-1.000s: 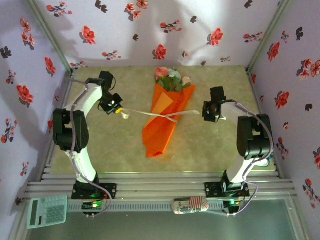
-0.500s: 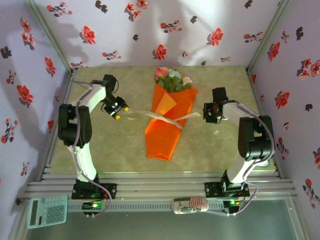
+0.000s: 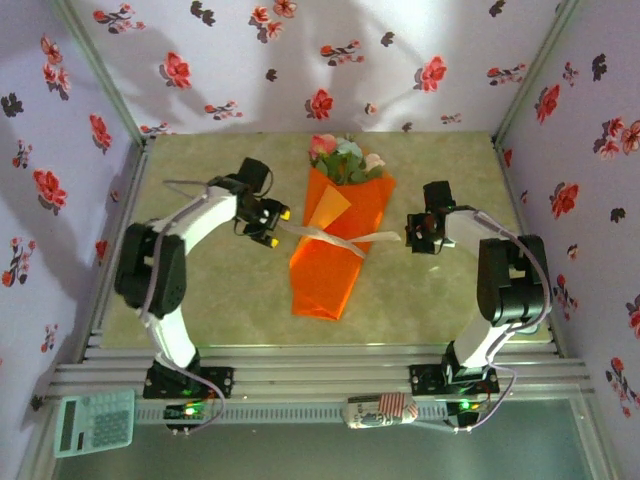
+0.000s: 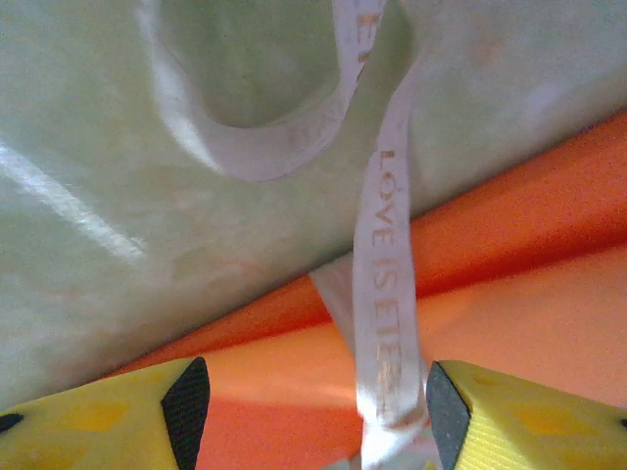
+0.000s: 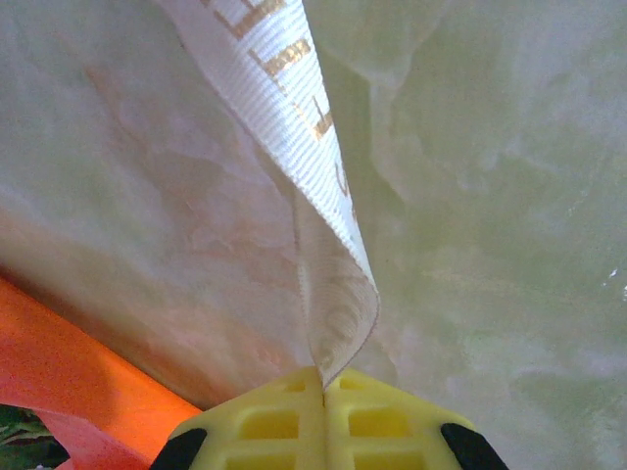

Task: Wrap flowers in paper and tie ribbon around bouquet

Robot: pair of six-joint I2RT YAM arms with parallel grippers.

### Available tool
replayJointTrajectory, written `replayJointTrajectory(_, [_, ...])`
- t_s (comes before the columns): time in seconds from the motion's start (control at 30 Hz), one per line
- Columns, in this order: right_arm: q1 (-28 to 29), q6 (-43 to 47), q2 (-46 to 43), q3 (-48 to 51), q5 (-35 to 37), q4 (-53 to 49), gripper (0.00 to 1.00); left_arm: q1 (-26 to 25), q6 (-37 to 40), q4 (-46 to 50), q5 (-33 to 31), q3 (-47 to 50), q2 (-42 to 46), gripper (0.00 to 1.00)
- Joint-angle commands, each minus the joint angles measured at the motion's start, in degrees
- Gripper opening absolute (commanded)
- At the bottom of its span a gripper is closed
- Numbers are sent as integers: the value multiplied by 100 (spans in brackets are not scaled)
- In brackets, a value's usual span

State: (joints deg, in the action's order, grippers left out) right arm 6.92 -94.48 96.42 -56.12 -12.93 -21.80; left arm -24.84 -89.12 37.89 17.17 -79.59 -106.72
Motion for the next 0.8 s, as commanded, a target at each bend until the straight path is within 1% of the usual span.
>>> replayJointTrajectory(0.0, [25,75,-158,83,10,-97,0,-56,-503,-111,41,-462,-405,63])
replayJointTrajectory(0.17, [29,26,-142,104,-31,-27,0,-183,-440,-146,158,-830,-1048,62])
replayJointTrajectory(0.23, [28,42,-111,97,-26,-1,0,-190,-465,-199,126,-874,-1198,58])
replayJointTrajectory(0.27, [25,51,-91,95,-31,9,0,-180,-458,-272,59,-873,-1231,55])
replayJointTrajectory(0.3, [25,76,-59,98,-55,-1,0,-172,-453,-312,19,-891,-1277,51])
replayJointTrajectory(0.37, [24,90,13,117,-117,36,0,-166,-402,-346,31,-970,-1362,36])
replayJointTrajectory(0.43, [30,26,76,262,-249,400,13,-179,-347,-343,71,-1017,-1387,26])
replayJointTrajectory(0.5, [47,-135,164,436,-494,1068,25,-189,-286,-358,84,-1015,-1380,17])
replayJointTrajectory(0.6, [125,-323,161,490,-624,1193,37,-188,-247,-471,189,-937,-1370,5])
replayJointTrajectory(0.67, [198,-393,50,549,-560,1291,43,-194,-246,-497,223,-888,-1331,0])
replayJointTrajectory(0.73, [304,-425,-44,508,-495,1233,50,-188,-220,-493,222,-856,-1271,0])
replayJointTrajectory(0.77, [391,-462,-69,490,-471,1267,52,-193,-211,-493,220,-841,-1241,0])
